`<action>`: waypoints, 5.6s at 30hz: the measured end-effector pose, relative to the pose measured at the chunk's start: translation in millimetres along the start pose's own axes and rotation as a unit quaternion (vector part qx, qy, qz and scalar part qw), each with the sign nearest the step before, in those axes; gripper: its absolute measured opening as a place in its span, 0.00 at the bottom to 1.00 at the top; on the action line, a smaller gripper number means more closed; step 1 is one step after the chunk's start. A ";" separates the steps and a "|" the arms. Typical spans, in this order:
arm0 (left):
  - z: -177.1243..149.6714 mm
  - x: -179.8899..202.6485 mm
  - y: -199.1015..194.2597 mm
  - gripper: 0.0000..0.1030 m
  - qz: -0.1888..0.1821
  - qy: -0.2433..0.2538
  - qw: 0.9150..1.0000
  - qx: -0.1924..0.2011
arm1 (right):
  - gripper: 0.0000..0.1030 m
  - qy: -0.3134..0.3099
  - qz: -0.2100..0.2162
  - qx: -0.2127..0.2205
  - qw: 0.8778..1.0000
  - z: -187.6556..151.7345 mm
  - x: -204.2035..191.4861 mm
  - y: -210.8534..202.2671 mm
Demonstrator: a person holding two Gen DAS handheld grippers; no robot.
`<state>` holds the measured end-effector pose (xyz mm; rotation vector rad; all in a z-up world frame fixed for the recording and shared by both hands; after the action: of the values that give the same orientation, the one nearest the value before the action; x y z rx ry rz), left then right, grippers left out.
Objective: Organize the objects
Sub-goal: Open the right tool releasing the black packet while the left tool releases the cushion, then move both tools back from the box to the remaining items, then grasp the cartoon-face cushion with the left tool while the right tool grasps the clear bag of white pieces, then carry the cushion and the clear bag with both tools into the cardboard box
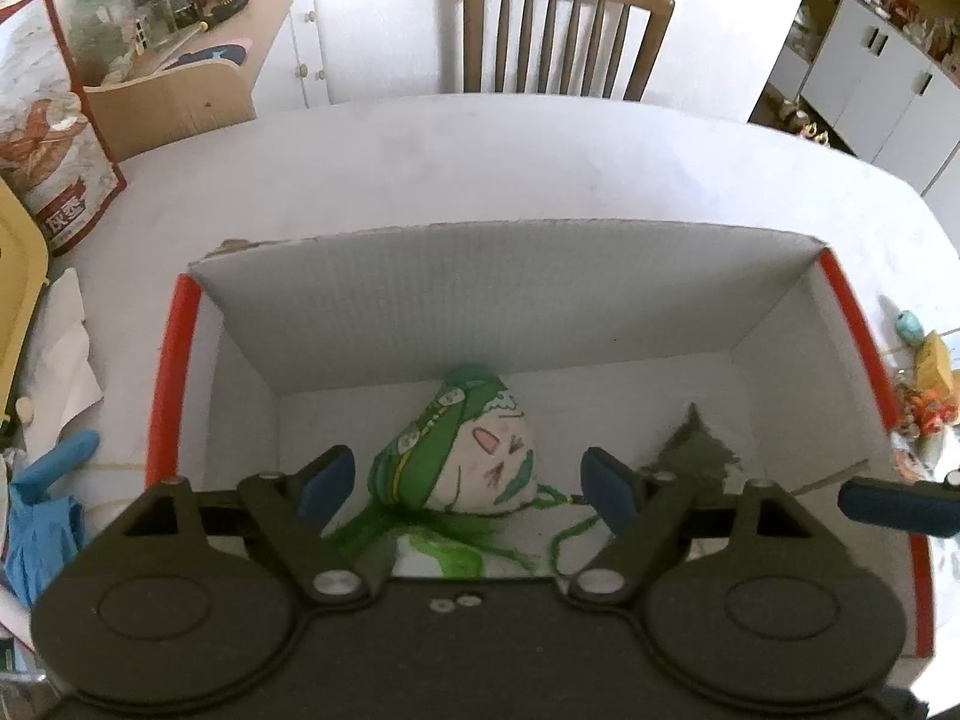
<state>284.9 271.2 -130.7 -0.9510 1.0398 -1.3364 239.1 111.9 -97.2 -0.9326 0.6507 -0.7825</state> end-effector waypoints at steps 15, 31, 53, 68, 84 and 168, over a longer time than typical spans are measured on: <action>-20.2 32.7 -64.1 0.80 -0.018 0.004 0.997 0.073 | 0.68 0.001 0.024 0.058 0.998 -24.4 15.1 -66.3; -50.0 114.4 -118.9 0.83 -0.036 0.026 0.989 0.142 | 0.71 0.009 0.025 0.112 0.993 -70.9 51.8 -138.1; -80.8 219.1 -106.6 0.94 -0.068 0.056 0.985 0.151 | 0.82 0.076 0.008 0.147 0.986 -172.1 161.8 -183.8; -85.9 275.3 -56.6 0.99 -0.078 0.097 0.981 0.149 | 0.82 0.119 -0.035 0.094 0.988 -209.0 237.3 -145.4; -76.9 294.3 11.9 0.99 -0.055 0.103 0.986 0.122 | 0.82 0.062 -0.041 0.045 0.996 -205.6 260.5 -87.9; -92.4 218.9 -110.6 0.49 -0.128 0.079 0.976 0.156 | 0.32 0.073 0.002 0.138 0.988 -148.0 131.6 -178.6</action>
<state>157.0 53.7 -59.5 -0.7670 0.8092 -1.7561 144.9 -127.3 -26.7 -0.6264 0.6512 -0.9175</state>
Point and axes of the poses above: each gripper's, at about its wrist camera, not at the fingertips, and y roughly the way its jaws point, x to its right, z to its top, the point moved 5 cm from there along y, roughly the way its jaws point, and after that the axes turned 11 degrees about -x, right-handed, at the moved point
